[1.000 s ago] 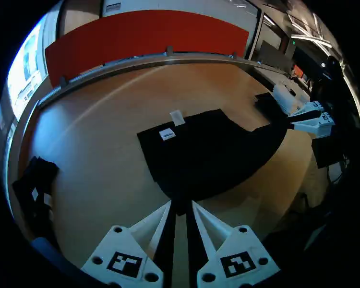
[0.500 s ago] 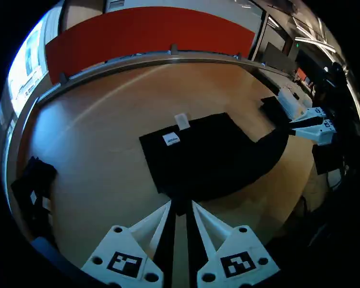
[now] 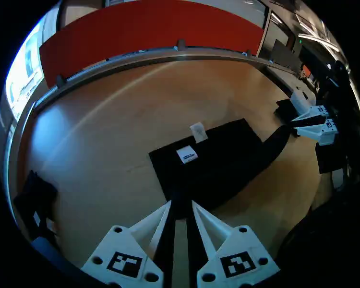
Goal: Fold towel
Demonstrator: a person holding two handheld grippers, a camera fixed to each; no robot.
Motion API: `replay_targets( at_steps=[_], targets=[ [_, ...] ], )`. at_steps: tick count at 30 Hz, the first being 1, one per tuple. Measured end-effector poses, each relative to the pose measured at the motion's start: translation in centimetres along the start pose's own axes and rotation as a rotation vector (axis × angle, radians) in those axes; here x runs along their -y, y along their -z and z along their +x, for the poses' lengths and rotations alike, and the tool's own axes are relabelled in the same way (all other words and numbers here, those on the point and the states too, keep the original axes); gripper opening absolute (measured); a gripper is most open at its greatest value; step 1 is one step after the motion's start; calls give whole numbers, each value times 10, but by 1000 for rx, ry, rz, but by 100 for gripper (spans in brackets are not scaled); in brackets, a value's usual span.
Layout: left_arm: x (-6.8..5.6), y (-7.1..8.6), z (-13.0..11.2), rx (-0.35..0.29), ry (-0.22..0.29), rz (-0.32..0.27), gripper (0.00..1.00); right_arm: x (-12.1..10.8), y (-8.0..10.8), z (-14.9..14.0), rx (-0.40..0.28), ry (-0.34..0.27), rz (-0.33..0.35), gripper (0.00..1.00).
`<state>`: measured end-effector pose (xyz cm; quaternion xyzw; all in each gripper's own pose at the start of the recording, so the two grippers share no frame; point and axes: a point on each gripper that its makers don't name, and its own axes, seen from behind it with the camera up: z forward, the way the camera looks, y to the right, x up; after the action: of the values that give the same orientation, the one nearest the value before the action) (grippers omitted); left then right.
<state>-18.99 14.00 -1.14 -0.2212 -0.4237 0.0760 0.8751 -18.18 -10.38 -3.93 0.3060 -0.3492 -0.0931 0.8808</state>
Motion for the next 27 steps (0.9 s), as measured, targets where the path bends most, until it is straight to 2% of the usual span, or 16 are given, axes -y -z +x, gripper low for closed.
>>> replay_targets(
  at_steps=[9,17,27],
  targets=[
    [9,-30,8,34,1,-11,14,-23,-27,-3,32,-28,-20,16],
    [15,-48,8,60,-1,-11,14,-33,-44,-9,56,-47,-29,16],
    [30,-73,13,63,7,16,28,-46,-65,-15,73,-77,-56,16]
  ],
)
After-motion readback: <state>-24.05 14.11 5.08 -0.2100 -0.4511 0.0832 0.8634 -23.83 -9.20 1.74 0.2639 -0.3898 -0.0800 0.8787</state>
